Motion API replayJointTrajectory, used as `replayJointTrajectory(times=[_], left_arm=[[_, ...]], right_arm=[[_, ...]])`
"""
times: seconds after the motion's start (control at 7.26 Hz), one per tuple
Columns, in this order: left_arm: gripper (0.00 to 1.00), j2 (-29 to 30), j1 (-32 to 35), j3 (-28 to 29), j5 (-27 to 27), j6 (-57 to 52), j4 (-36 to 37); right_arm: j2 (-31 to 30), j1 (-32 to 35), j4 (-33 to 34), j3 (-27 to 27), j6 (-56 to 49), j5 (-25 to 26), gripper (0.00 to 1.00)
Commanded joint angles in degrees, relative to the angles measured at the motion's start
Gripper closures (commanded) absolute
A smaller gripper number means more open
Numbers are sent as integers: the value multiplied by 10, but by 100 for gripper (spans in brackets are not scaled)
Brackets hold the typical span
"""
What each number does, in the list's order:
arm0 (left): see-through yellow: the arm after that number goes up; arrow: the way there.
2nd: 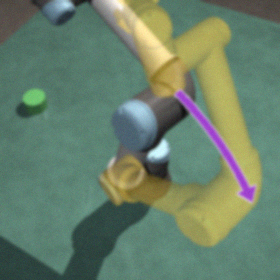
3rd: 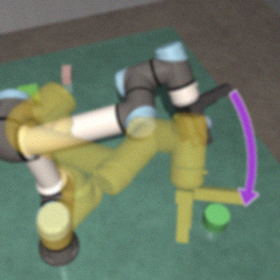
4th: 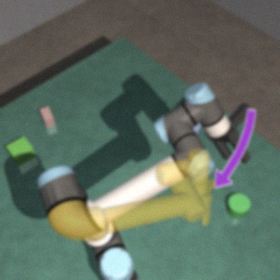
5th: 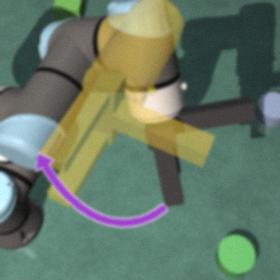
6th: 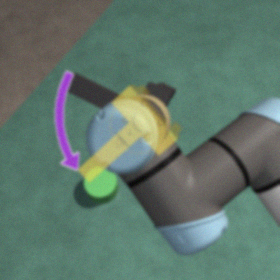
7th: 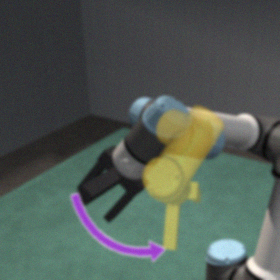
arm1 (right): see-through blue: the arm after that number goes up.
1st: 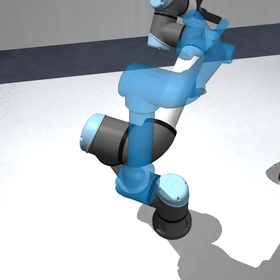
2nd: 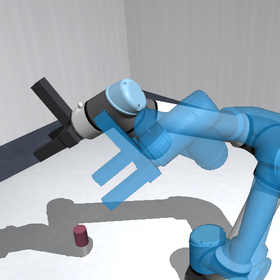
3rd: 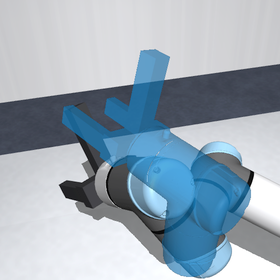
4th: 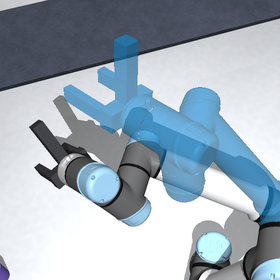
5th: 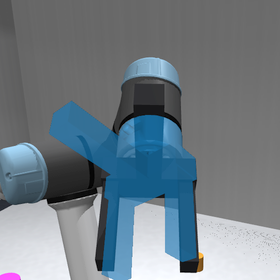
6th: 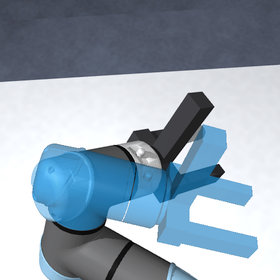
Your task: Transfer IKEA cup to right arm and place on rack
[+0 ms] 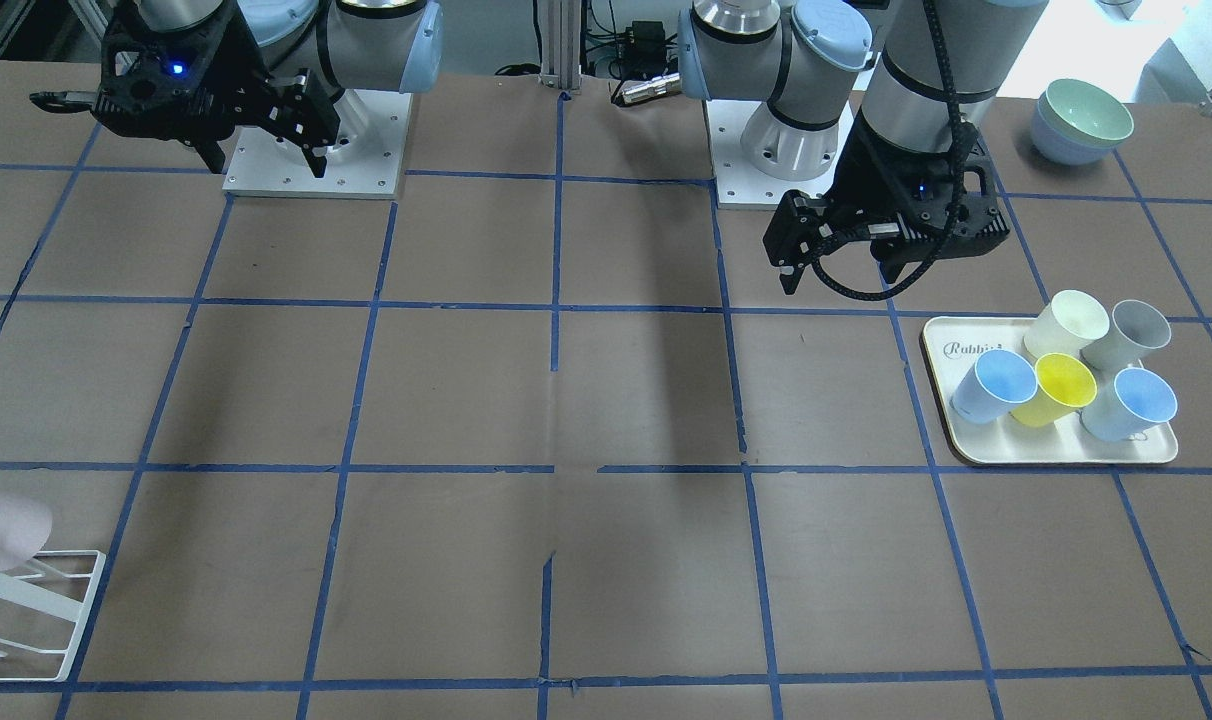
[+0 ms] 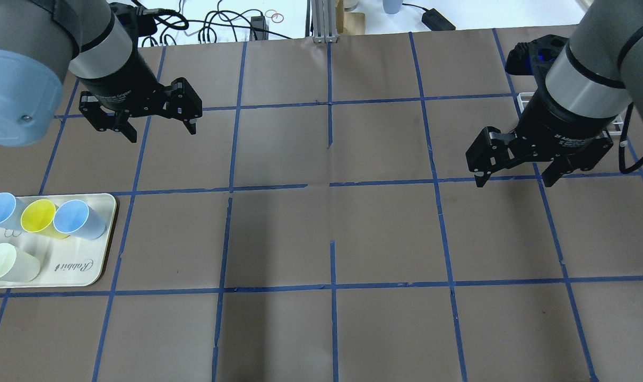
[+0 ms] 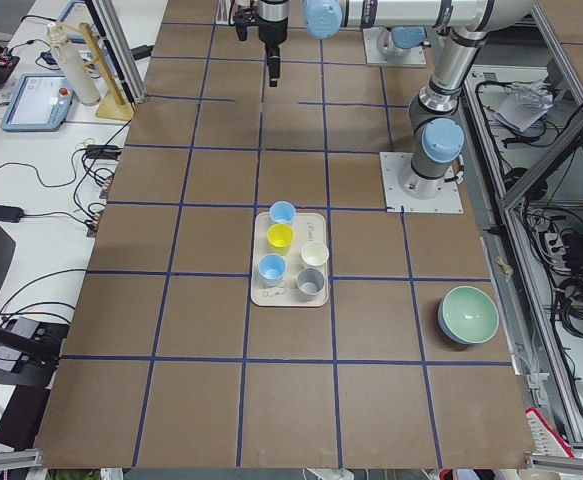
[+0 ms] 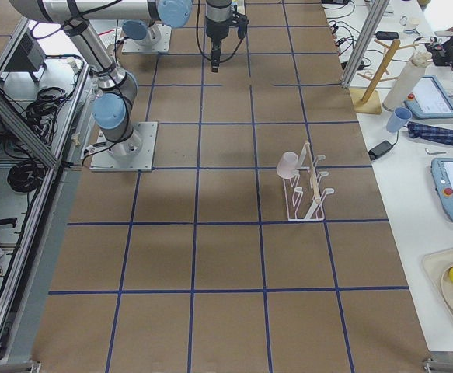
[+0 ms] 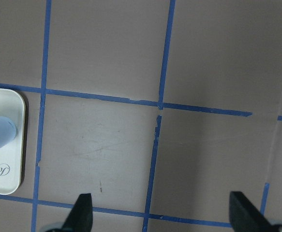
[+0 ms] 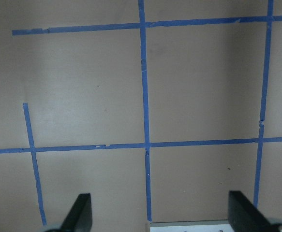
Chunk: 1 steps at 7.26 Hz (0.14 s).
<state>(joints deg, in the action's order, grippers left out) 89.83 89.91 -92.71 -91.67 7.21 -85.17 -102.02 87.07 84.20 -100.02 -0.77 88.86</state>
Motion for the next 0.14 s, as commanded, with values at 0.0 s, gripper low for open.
replayJointTrajectory(times=[0.0], left_arm=[[0,0,0,0,0,0,0]], right_arm=[[-1,0,0,0,1,-2,0]])
